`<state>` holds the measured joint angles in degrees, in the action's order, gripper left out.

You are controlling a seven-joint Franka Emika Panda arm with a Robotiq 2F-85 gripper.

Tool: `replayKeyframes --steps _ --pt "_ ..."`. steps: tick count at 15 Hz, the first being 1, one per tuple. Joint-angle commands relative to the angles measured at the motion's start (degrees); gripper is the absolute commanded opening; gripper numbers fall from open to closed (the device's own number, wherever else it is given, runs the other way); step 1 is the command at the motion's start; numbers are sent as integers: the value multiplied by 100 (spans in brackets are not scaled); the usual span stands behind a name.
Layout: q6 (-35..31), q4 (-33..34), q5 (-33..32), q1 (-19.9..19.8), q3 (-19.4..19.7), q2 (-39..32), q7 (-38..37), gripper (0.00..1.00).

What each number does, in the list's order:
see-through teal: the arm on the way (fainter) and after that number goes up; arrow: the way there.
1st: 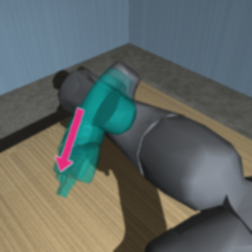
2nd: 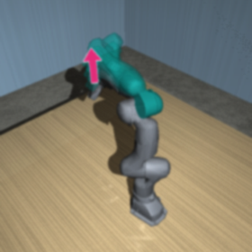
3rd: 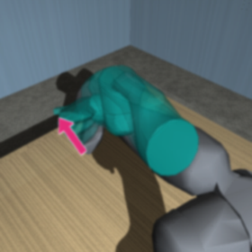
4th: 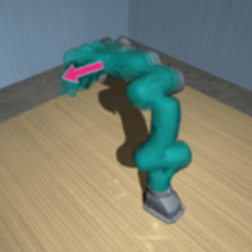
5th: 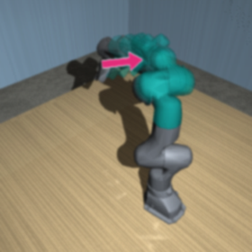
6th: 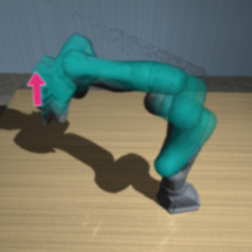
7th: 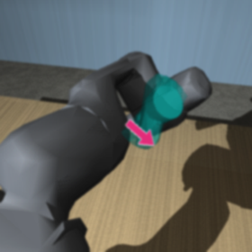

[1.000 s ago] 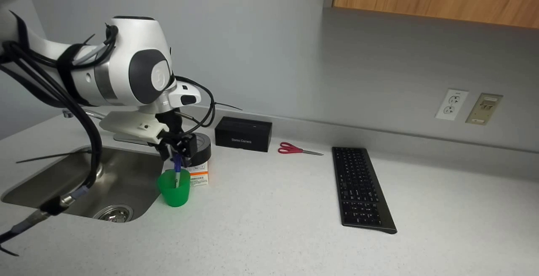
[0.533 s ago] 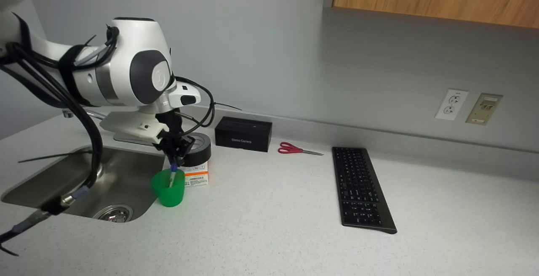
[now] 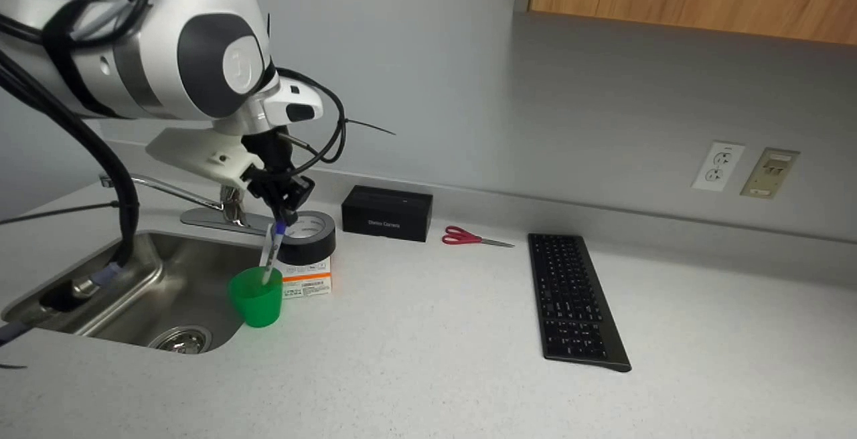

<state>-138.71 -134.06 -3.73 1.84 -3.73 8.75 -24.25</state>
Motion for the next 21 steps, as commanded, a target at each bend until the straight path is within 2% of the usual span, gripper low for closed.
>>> replayKeyframes --steps 1,3,5,10,14,15,16,21 --pt "574 -141 59 -281 166 791 -56 4" --pt "1203 127 -150 -525 246 622 -70 4" --pt "1775 430 -149 -688 384 166 72 4" --pt "2310 1228 205 -830 801 -1532 383 4" --pt "2225 1958 752 -804 922 -2647 396 4" --pt "2229 2112 815 -793 932 -2801 369 26" --pt "2218 2232 824 -775 947 -2896 322 42" --pt "2236 2620 819 -749 967 -3032 311 79"
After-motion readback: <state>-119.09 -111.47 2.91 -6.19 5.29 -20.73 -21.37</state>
